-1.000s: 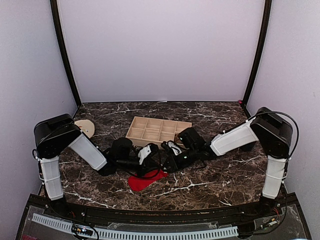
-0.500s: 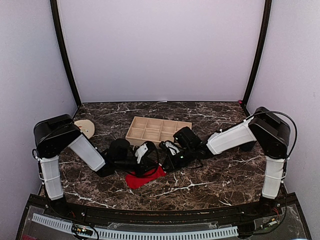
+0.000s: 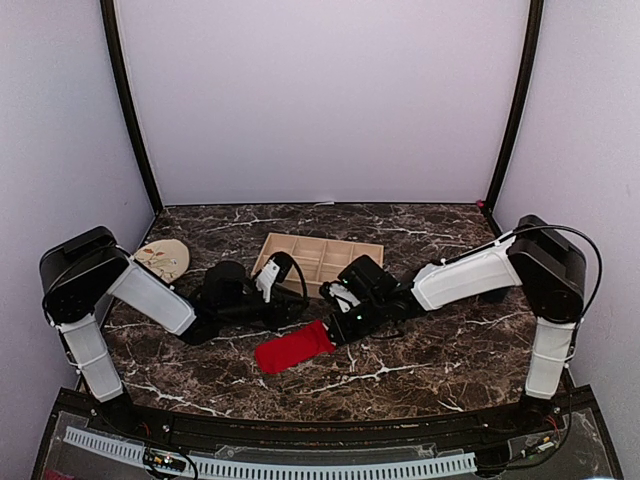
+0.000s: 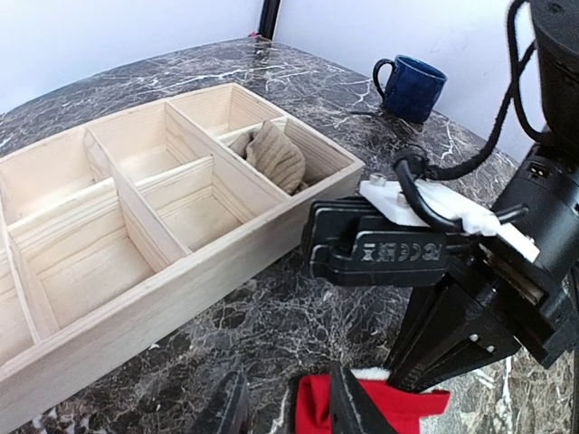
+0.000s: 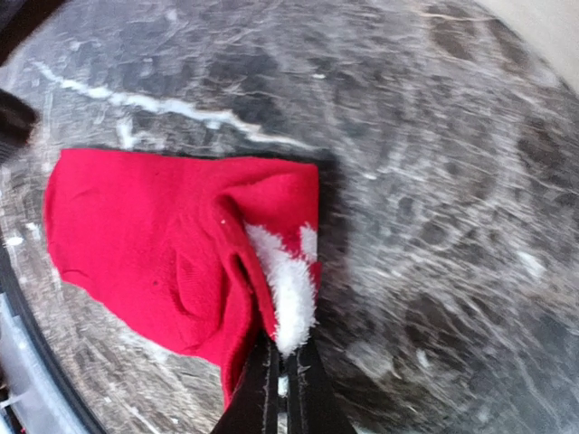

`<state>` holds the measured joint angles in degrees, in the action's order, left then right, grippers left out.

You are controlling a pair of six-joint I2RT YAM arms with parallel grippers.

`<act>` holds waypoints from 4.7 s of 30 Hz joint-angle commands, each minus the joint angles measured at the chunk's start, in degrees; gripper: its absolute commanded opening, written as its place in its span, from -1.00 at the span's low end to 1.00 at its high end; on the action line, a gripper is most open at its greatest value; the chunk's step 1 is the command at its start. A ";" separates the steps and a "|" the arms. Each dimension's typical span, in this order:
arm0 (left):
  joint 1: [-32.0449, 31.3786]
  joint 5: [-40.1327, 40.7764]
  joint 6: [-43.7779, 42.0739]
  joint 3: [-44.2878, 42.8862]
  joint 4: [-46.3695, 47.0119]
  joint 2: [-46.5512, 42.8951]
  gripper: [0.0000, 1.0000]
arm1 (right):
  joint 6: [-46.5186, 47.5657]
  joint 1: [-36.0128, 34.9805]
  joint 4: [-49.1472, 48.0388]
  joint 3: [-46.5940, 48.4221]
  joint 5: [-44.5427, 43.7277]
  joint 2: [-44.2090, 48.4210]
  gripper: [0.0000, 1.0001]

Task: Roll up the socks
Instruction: Roll the sock at the center of the board.

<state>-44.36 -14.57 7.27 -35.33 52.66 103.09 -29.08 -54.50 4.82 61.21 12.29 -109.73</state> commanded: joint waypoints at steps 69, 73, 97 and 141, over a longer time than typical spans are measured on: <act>-0.72 -16.16 37.97 -4.99 -32.07 -3.24 -0.53 | 17.77 -13.09 16.68 9.80 -45.65 -1.23 -1.00; -2.80 -15.97 37.43 -4.36 -33.88 -2.29 -0.55 | 18.78 -13.08 15.10 8.60 -44.39 -0.06 -1.00; 4.32 -19.13 55.17 2.33 -23.38 -11.11 -0.43 | 23.80 -13.50 7.84 0.73 -44.88 3.57 -1.00; 8.76 -35.73 81.42 -11.55 -7.97 12.43 -0.11 | 27.28 -16.12 5.28 5.28 -47.40 -1.12 -1.00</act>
<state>-35.88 -50.15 86.13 -46.02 42.65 114.93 -2.00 -69.82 10.90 64.60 -34.35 -109.73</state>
